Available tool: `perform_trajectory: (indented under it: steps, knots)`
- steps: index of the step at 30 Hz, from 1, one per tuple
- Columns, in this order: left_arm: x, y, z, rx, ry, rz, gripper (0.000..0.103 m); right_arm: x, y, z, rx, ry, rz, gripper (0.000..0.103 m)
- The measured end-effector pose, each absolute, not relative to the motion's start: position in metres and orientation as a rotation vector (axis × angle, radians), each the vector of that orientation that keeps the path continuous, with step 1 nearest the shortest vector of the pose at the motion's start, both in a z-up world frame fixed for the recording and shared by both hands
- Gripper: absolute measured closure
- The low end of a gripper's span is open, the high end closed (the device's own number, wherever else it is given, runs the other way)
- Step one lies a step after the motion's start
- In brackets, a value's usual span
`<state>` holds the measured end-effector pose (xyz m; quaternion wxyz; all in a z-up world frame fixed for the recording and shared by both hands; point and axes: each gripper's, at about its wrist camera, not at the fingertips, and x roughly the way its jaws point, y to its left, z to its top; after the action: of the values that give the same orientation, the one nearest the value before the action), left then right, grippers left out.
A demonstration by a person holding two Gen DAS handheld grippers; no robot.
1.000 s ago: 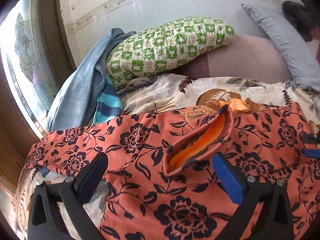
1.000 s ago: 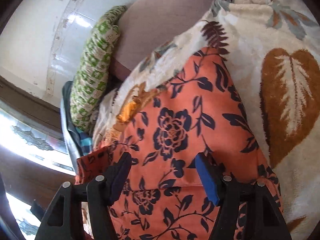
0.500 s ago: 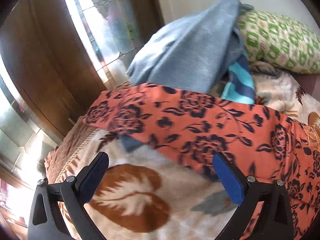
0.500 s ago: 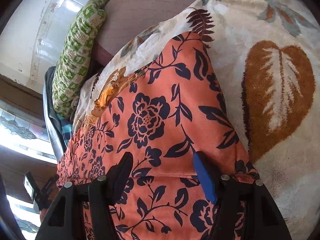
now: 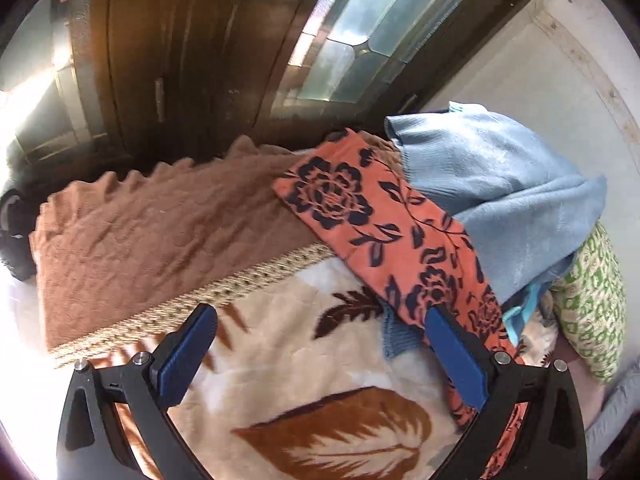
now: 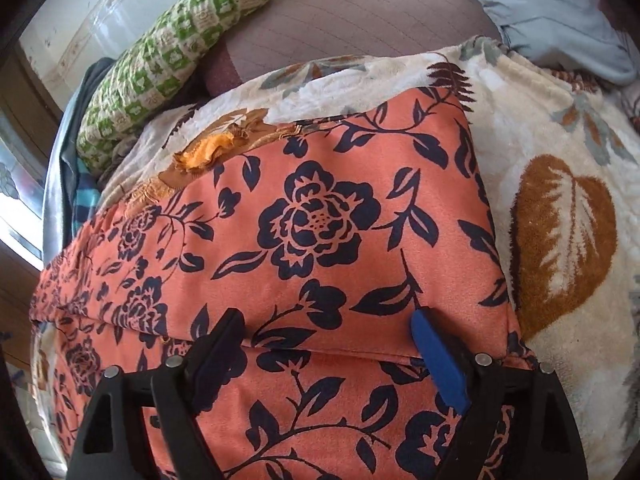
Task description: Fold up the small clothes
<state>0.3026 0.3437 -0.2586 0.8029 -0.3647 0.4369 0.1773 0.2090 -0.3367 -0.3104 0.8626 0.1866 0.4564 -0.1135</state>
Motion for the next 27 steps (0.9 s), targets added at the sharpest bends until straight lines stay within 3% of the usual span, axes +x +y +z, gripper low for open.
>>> perform_trajectory:
  steps: [5, 11, 16, 18, 20, 27]
  knots:
    - [0.346, 0.317, -0.284, -0.922, 1.000, 0.330, 0.000, 0.210, -0.335, -0.311, 0.364, 0.957, -0.234, 0.010]
    - [0.364, 0.322, -0.290, -1.061, 0.874, 0.341, 0.001, 0.210, -0.336, -0.312, 0.374, 0.950, -0.219, 0.010]
    - [0.363, 0.340, -0.297, -1.133, 0.801, 0.351, 0.029, 0.210, -0.336, -0.312, 0.376, 0.946, -0.217, 0.010]
    - [0.362, 0.345, -0.299, -1.131, 0.775, 0.358, 0.064, 0.210, -0.335, -0.312, 0.369, 0.944, -0.222, 0.010]
    - [0.358, 0.353, -0.302, -1.139, 0.757, 0.362, 0.075, 0.211, -0.334, -0.312, 0.355, 0.942, -0.226, 0.010]
    - [0.348, 0.361, -0.300, -1.190, 0.714, 0.400, 0.074, 0.211, -0.332, -0.312, 0.350, 0.938, -0.228, 0.010]
